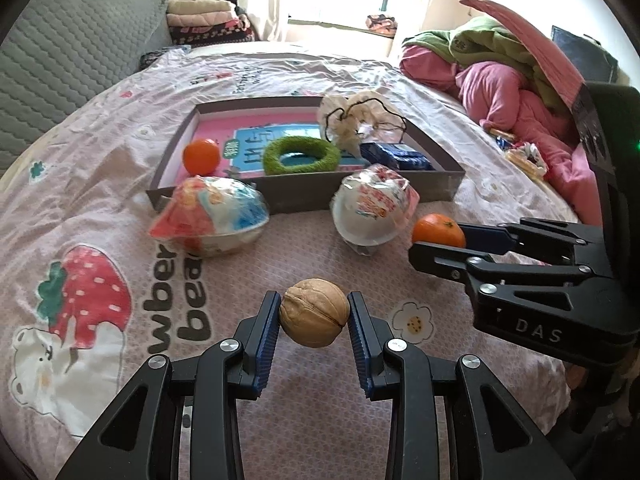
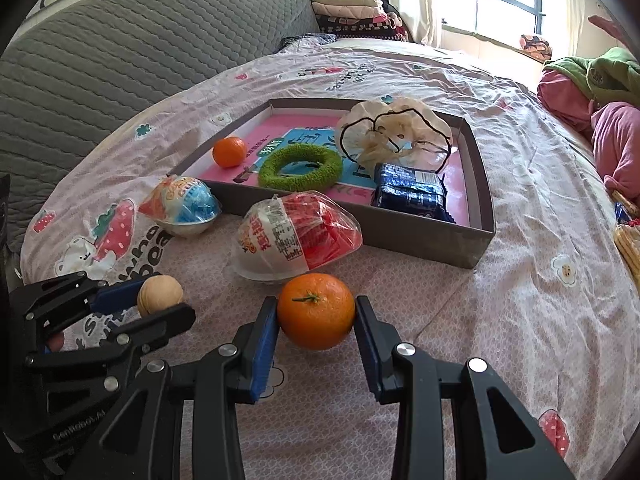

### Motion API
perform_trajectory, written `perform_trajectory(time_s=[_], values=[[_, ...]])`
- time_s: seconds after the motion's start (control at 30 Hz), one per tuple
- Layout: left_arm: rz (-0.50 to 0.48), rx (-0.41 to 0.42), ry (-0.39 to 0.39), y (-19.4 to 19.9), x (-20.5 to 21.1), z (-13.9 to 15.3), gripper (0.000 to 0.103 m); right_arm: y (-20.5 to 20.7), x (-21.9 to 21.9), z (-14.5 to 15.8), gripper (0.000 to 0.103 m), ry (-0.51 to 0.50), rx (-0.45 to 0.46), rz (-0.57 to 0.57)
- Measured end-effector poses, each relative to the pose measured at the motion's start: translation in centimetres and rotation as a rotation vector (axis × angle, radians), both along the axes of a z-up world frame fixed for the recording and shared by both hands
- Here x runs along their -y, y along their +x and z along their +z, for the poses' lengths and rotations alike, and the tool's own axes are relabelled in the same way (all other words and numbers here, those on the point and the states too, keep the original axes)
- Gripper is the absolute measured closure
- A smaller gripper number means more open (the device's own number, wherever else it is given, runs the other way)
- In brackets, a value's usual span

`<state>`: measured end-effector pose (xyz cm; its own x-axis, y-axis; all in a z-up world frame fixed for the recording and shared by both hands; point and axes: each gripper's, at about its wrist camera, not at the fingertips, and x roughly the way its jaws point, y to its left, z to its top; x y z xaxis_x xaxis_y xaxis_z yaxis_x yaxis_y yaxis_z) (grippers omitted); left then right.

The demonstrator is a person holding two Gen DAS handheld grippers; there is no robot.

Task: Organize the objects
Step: 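Lift the mandarin with right gripper while left gripper lifts the walnut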

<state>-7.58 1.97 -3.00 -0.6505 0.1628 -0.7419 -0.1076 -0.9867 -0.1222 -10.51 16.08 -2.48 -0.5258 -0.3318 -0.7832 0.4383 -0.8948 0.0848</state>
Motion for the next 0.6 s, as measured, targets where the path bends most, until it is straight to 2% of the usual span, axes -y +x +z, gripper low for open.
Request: perform_trajectory(time_s=[0.6], values=[[0.055,-0.053,-0.022,0.7,0.9,2.1,0.069,1.0,-0.2,2.0,0.065,-0.064,-0.046,0.021]])
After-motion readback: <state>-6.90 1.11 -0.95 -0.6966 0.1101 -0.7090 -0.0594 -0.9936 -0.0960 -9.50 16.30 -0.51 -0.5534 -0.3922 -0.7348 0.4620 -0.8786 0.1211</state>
